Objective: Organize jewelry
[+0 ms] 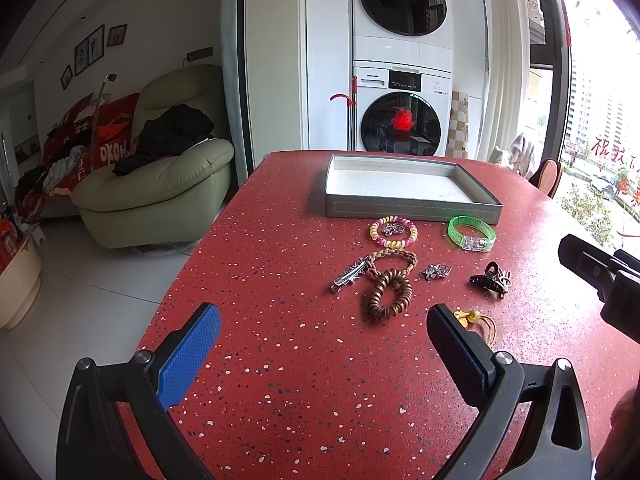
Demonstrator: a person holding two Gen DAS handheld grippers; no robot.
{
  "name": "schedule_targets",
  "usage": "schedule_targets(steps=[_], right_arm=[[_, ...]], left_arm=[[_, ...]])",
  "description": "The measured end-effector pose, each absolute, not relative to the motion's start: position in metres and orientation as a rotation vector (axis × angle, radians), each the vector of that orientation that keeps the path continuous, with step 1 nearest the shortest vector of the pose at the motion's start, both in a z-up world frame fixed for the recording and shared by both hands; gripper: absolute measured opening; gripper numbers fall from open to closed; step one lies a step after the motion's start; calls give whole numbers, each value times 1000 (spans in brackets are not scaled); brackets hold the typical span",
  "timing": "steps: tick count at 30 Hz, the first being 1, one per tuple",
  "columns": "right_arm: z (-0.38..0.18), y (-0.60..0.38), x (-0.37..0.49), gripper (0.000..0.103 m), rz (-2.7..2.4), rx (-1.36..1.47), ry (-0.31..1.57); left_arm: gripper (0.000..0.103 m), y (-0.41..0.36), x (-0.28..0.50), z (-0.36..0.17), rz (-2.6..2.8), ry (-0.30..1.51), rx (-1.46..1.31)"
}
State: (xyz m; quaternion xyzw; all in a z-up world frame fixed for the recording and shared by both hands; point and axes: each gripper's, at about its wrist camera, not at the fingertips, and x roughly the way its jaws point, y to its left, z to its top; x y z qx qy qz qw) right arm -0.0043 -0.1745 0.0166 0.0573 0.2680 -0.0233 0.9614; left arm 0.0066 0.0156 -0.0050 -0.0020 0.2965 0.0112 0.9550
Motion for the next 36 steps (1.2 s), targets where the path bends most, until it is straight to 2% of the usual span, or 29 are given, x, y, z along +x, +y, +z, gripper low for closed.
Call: schedule_targets(steps=[6,11,18,24,30,32,36], right_arm=[[11,-181,3,103,-50,137,594],[0,-197,23,103,-101,141,714],[-25,-220,58,103,-131,177,891],[-41,-230,79,103,-186,165,956],[-53,-218,96,98,-171,138,1008],[-56,-213,99,90,-163,137,1020],[-60,-205,102,82,-168,117,1028]], left_arm=[[103,20,25,-7,7,638,48],[103,35,67,-10,-71,752,87],[103,39,125,-33,-146,906,195],[103,32,153,-57,-199,986,250],[103,25,170,-64,-253,1026,229],[103,19,173,-62,-275,1022,234],[100,9,185,-60,-313,1031,233]])
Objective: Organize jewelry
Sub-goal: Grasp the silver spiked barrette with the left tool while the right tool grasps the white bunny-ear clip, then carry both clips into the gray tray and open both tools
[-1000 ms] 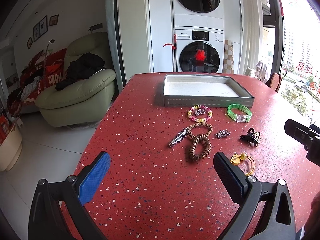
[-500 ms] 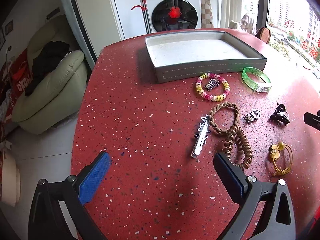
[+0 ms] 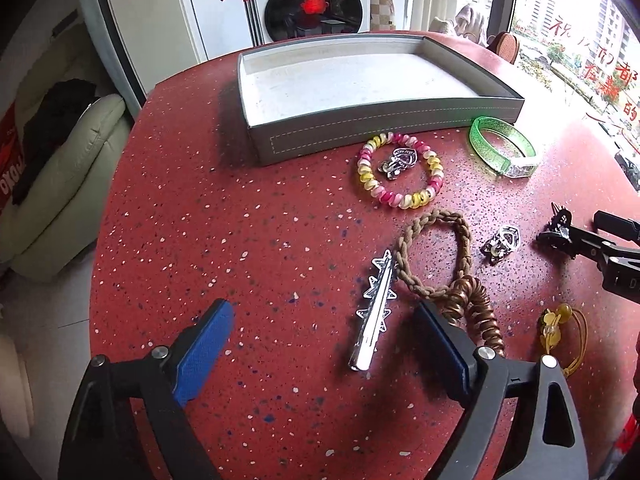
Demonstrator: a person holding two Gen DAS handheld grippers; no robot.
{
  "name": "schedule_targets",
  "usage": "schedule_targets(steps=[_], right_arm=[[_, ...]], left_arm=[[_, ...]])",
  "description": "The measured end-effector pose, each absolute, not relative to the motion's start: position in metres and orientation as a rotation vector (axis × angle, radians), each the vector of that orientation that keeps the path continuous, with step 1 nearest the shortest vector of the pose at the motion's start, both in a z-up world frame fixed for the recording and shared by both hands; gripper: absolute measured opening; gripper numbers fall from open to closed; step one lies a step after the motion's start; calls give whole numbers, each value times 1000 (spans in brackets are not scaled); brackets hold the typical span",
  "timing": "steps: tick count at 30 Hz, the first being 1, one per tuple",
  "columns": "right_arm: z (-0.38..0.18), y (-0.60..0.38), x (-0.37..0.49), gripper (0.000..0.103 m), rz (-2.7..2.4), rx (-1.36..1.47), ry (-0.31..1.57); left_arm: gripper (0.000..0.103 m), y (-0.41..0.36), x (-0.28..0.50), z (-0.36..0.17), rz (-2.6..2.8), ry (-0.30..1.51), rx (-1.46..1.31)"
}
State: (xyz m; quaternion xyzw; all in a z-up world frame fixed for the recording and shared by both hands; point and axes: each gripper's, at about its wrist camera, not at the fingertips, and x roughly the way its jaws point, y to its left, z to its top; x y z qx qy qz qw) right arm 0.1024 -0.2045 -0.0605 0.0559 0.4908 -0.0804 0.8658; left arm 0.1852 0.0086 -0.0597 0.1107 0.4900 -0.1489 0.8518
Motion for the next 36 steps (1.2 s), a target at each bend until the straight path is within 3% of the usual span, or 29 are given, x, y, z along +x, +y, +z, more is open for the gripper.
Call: schedule_targets(steps=[3,6,8,9,10,15,25,36], right_arm=[[-59,-197,101,71,-163,91,1026],[-56,-190,97,56,-149,79,1028],[-54,-187,94,36,-140,73,1029],[-53,-187,95,31,-130,78,1029],[-53,-188,97,21,-124,86,1030],[-50,-203,97,21,-96,170,1018],[-14,-225,104,21,-38,267,926],[27,-221,181,21,68,278,874]], left_arm=[[85,3,185,-57,-349,1035,225],[63,-4,182,-54,-391,1031,225],[37,-9,177,-52,-409,1018,246],[34,-10,175,-52,-412,1015,253],[34,-11,173,-52,-408,1011,257],[30,0,170,-48,-413,1014,188],[30,19,178,-17,-433,980,65],[30,7,242,34,-390,875,4]])
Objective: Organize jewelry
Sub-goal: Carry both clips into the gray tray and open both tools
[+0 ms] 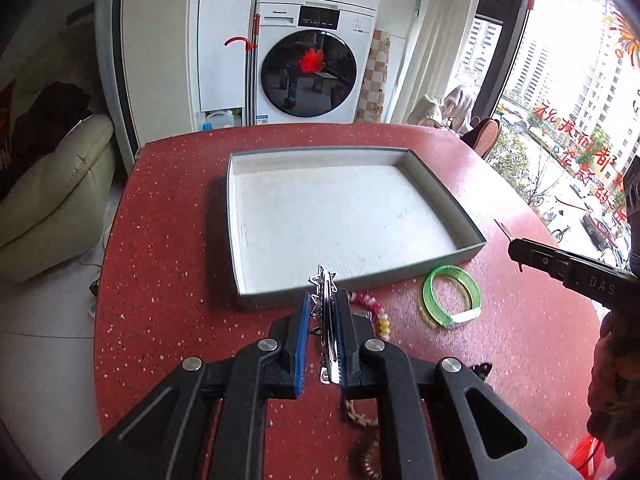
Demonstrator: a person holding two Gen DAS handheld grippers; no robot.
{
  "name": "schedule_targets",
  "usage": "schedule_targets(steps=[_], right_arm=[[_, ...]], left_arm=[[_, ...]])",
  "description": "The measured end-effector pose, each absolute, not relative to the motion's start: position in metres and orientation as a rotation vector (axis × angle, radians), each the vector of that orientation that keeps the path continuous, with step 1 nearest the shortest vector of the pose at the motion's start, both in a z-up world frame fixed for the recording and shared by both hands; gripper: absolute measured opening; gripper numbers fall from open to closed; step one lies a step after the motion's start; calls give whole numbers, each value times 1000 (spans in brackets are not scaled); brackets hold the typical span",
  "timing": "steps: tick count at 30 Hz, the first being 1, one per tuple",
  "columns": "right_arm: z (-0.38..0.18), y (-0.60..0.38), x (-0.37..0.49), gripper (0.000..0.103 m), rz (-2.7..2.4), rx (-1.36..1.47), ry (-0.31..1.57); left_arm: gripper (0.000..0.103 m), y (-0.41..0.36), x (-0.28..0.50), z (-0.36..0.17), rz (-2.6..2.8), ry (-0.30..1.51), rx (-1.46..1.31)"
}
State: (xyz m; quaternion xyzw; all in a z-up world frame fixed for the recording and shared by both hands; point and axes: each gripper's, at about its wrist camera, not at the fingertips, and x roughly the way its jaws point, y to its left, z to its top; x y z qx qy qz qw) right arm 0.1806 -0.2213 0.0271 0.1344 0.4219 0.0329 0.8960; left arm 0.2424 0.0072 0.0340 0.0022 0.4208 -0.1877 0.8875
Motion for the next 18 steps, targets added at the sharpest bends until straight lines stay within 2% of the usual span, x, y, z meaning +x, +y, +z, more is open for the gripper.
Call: schedule_targets(steps=[8,18], right_arm=[[27,-219,270,21,94,264,894],[-21,-221,347,21,76,249,980]], left_arm=[[30,-19,331,32,-336,884,-26],[30,-48,401,-27,-235,967,73]])
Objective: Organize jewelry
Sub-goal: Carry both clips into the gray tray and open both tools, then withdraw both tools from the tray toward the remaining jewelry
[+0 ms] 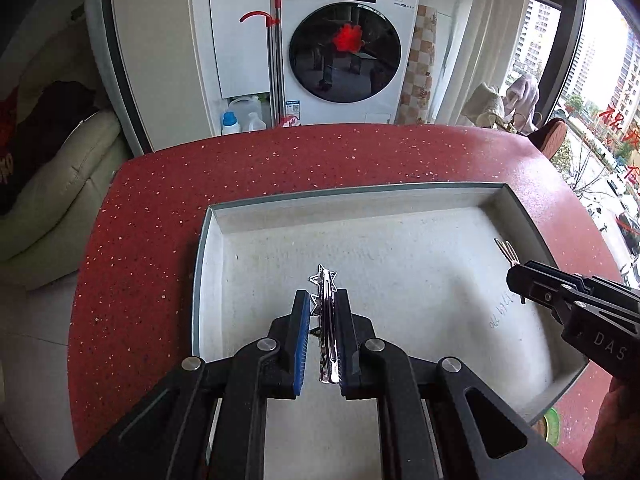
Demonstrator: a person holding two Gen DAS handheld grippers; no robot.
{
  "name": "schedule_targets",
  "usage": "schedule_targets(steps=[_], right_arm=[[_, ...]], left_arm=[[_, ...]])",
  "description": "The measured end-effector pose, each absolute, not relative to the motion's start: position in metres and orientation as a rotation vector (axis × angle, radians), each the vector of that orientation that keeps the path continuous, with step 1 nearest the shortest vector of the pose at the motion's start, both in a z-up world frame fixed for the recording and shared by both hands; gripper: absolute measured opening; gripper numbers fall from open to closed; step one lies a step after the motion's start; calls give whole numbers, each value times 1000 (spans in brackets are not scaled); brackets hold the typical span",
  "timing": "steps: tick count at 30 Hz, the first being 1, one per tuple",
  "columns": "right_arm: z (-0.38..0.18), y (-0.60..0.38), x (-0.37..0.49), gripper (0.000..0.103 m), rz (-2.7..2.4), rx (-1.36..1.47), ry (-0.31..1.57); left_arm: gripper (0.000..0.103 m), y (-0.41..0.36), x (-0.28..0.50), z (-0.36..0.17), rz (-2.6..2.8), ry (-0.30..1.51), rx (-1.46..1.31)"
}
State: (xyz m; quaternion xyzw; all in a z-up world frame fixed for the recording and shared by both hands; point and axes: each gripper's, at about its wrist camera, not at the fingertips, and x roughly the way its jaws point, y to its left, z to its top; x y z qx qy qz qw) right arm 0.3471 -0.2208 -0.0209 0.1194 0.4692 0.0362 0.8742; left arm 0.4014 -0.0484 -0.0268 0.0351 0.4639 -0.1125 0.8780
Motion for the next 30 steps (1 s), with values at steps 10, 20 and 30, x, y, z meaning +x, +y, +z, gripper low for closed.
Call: schedule_targets(steps=[10,20,30], right_arm=[[-51,-218,353,22,46,201,1032],[-24,-224,331,55,58,272,969],[16,-224,284,75,65,305,881]], left_arm=[[59,-69,402,-54,-182,982,194],[82,-53,390,-33,-179,945,115],[103,-30,339,4,-203,880,75]])
